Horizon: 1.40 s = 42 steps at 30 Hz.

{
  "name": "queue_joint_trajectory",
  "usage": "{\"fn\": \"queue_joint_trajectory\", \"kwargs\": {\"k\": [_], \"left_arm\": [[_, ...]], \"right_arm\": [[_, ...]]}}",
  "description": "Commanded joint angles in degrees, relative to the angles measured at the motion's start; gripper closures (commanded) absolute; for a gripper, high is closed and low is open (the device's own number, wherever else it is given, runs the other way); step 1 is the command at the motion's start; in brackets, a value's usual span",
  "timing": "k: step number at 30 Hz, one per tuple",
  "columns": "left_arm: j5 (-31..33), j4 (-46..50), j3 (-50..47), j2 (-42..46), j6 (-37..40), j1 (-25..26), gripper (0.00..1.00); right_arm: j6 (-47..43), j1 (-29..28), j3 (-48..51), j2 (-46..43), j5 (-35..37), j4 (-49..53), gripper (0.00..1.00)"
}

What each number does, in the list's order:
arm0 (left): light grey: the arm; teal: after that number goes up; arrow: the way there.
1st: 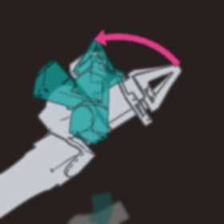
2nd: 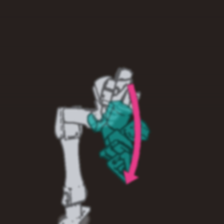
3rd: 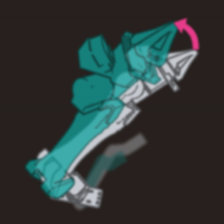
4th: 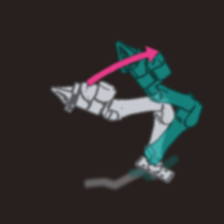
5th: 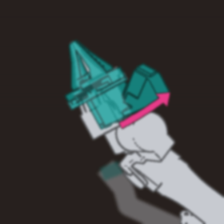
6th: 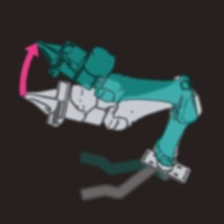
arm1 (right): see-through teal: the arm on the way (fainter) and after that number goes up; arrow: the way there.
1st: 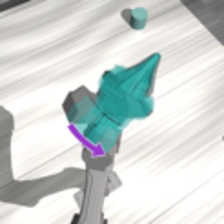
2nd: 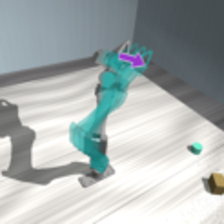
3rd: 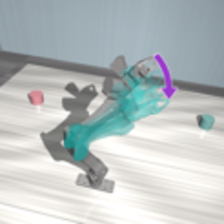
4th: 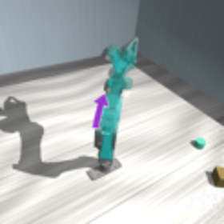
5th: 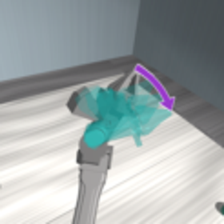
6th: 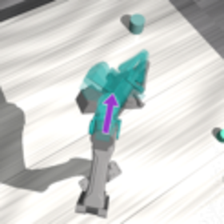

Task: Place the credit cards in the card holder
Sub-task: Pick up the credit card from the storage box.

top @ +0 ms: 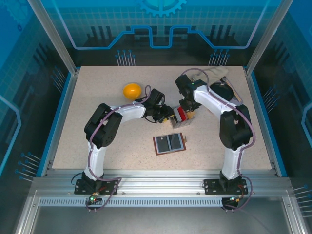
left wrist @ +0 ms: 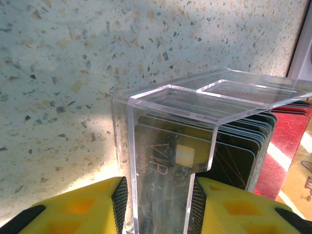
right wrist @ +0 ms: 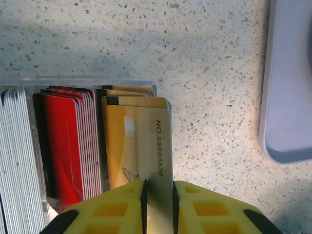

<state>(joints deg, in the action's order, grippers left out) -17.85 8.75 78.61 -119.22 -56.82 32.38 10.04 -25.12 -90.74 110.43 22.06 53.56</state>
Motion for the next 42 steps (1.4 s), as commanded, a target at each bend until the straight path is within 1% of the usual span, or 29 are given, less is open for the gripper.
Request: {"fn": "queue_joint_trajectory", "kwargs": {"k": [1, 3, 8, 12, 14, 16, 20, 22, 24, 27, 30, 33, 35, 38, 42], "left_arm": [[1.99, 6.89, -0.72, -2.42, 0.92, 0.36, 0.58], [1.92, 6.89, -0.72, -2.37, 0.92, 0.35, 0.58], [2.01, 6.84, -0.67, -2.33, 1.00, 0.40, 0.58], [1.89, 6.87, -0.76, -2.21, 1.01, 0.35, 0.58], [1.89, 6.70, -0.86, -1.92, 1.01, 0.40, 0.58], [1.98, 6.62, -0.91, -1.52, 1.15, 0.39, 0.58], [2.01, 5.94, -1.35, -0.18, 1.42, 0.35, 0.58], [2.38, 5.27, -1.94, 1.24, 1.45, 0.37, 0.57], [2.68, 4.53, -2.63, 2.96, 1.53, 0.34, 0.55], [4.25, 3.87, -3.82, 6.40, 1.82, 0.37, 0.53], [5.74, 1.93, -6.37, 11.56, 1.64, 0.20, 0.49], [5.02, -4.64, -10.75, 17.93, 0.89, -0.41, 0.41], [2.00, -11.75, -14.10, 21.80, -0.28, -1.36, 0.35], [-3.97, -21.78, -16.67, 24.46, -2.80, -2.88, 0.29], [-12.05, -32.90, -15.94, 23.13, -7.41, -3.82, 0.25]], "right_arm": [[0.25, -0.18, 0.30, -2.75, 1.40, 1.65, 0.82], [0.31, -0.18, 0.22, -3.16, 1.49, 1.73, 0.84], [0.27, -0.15, 0.14, -3.62, 1.65, 2.14, 0.86], [0.49, -0.19, 0.19, -4.16, 0.38, 2.39, 0.89], [0.72, -0.17, 0.28, -4.73, -0.82, 2.34, 0.89], [0.94, -0.03, 0.18, -5.24, -2.10, 2.33, 0.92], [1.95, 0.72, 0.03, -6.96, -6.32, 2.52, 0.96], [2.56, 1.26, 0.31, -8.25, -7.66, 2.43, 0.96], [3.11, 2.10, 0.59, -9.66, -10.73, 2.26, 0.97], [4.27, 4.40, 1.70, -12.52, -18.90, 0.76, 0.97], [6.30, 8.27, 4.29, -16.44, -31.83, -2.96, 0.97], [9.29, 12.36, 7.60, -20.26, -45.55, -8.71, 0.97], [11.41, 14.63, 9.45, -22.05, -53.45, -12.47, 0.97], [13.81, 16.38, 10.03, -22.38, -62.87, -15.56, 0.97], [16.11, 16.71, 10.23, -22.11, -68.24, -18.55, 0.96]]}}
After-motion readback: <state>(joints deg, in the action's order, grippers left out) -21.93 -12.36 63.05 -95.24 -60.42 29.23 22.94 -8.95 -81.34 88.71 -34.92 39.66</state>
